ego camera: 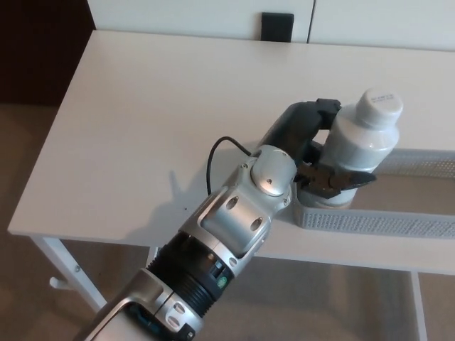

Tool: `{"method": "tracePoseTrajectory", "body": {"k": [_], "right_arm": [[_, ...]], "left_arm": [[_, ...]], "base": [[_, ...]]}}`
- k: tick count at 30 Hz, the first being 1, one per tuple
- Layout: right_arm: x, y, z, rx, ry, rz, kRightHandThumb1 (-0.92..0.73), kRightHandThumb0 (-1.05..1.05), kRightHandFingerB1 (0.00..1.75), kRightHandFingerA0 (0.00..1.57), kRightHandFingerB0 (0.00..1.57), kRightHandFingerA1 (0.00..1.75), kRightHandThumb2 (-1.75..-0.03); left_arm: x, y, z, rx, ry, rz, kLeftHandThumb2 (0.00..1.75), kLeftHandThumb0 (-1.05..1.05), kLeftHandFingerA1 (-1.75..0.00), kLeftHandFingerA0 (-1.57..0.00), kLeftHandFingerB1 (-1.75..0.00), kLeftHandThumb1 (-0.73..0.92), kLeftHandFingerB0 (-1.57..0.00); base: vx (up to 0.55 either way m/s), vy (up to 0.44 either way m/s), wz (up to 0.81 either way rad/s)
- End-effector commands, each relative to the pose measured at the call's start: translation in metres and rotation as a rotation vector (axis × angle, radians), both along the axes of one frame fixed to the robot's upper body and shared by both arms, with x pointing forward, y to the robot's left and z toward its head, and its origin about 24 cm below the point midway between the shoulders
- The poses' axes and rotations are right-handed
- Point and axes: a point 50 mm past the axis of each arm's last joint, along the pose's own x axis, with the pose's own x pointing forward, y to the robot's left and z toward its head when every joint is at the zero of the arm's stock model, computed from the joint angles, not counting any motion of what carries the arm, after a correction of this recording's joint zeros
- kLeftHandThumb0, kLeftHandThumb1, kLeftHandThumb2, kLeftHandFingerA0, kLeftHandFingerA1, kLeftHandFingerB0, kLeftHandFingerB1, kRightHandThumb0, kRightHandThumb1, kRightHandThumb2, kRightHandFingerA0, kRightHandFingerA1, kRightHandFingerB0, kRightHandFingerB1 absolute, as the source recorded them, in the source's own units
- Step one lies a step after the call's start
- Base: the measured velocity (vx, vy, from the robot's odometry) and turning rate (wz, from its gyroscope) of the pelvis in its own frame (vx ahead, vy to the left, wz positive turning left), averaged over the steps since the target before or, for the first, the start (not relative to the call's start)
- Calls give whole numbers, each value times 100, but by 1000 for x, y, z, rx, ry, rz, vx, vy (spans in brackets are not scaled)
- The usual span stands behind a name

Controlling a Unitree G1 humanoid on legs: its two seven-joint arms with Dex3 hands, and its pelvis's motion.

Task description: The robot walk up to a desk on which a bottle is kept on the left hand side and a container is kept on the right hand side. The robot uses its left hand to pick up the bottle and places it in the container.

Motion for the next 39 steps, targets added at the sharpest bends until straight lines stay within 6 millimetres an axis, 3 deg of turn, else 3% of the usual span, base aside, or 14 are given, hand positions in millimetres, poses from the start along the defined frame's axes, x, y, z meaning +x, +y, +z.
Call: {"method": "tracePoseTrajectory", "body": {"k": [1, 2, 3, 4, 5, 6, 23, 27, 28, 29, 32, 35, 38, 39], "right_arm": [[-1, 3, 0, -18, 2, 19, -42, -9, 37, 46, 38, 47, -54], [-1, 3, 0, -11, -4, 13, -43, -5, 38, 47, 36, 50, -54], [-1, 3, 0, -11, -4, 13, -43, -5, 38, 47, 36, 50, -54], [0, 3, -1, 1, -13, 5, -43, -4, 38, 47, 37, 50, -55], [1, 4, -1, 4, -15, 2, -43, -4, 38, 47, 37, 50, -55], [1, 4, -1, -7, -13, 9, -43, -8, 38, 49, 37, 50, -56], [-1, 2, -1, 7, -14, 1, -42, -5, 38, 48, 41, 49, -55], [1, 5, 2, -14, -10, 19, -42, -6, 38, 47, 40, 49, -55], [1, 5, 3, -8, -15, 18, -42, -6, 39, 49, 39, 51, -56], [1, 6, 3, -3, -19, 17, -42, -6, 39, 49, 39, 51, -56], [4, 3, 5, -13, -14, 4, -42, -8, 38, 48, 38, 49, -54], [0, 1, 0, 3, -6, 1, -40, -4, 38, 46, 38, 49, -53], [-2, 1, 0, 12, 2, -3, -41, -2, 37, 47, 38, 48, -53], [-4, 1, 1, -3, 18, -3, -41, -5, 37, 52, 40, 48, -51]], "left_arm": [[-16, -39, 11, -157, -5, -59, 85, -23, -124, -120, -105, 71, -86], [-16, -38, 11, -166, -1, -59, 60, -48, -66, -91, -38, 65, -54], [-16, -38, 11, -166, -1, -59, 60, -48, -66, -91, -38, 65, -54], [-15, -38, 11, -186, 13, -77, 59, -64, -51, -45, -30, 60, -27], [-15, -38, 11, -196, 21, -89, 59, -64, -51, -45, -30, 60, -27], [-15, -38, 13, -183, 38, -164, 62, -101, 0, 0, 0, 58, 0], [-4, -4, 49, -187, -21, -260, 59, -104, 0, 0, 0, 60, 0], [-1, 39, 114, -262, -227, -322, 58, -96, 0, 0, 0, 60, 0], [-4, 48, 130, -259, -291, -337, 88, -94, 0, 0, 0, 52, 0], [-6, 54, 140, -257, -334, -348, 88, -94, 0, 0, 0, 52, 0], [-30, 100, 206, -351, -474, -373, 57, -88, 0, 0, 0, 55, 0], [-62, 156, 248, -372, -657, -339, 57, -93, 0, 0, 0, 59, 0], [-76, 184, 259, -350, -745, -291, 58, -90, 0, 0, 0, 58, 0], [-94, 223, 265, -310, -808, -223, 59, -87, 0, 0, 0, 59, 0]], "base": [[0, 0, 0], [0, 0, 0], [0, 0, 0], [0, 0, 0], [0, 0, 0], [0, 0, 0], [0, 0, 0], [0, 0, 0], [0, 0, 0], [0, 0, 0], [0, 0, 0], [0, 0, 0], [0, 0, 0], [0, 0, 0]]}}
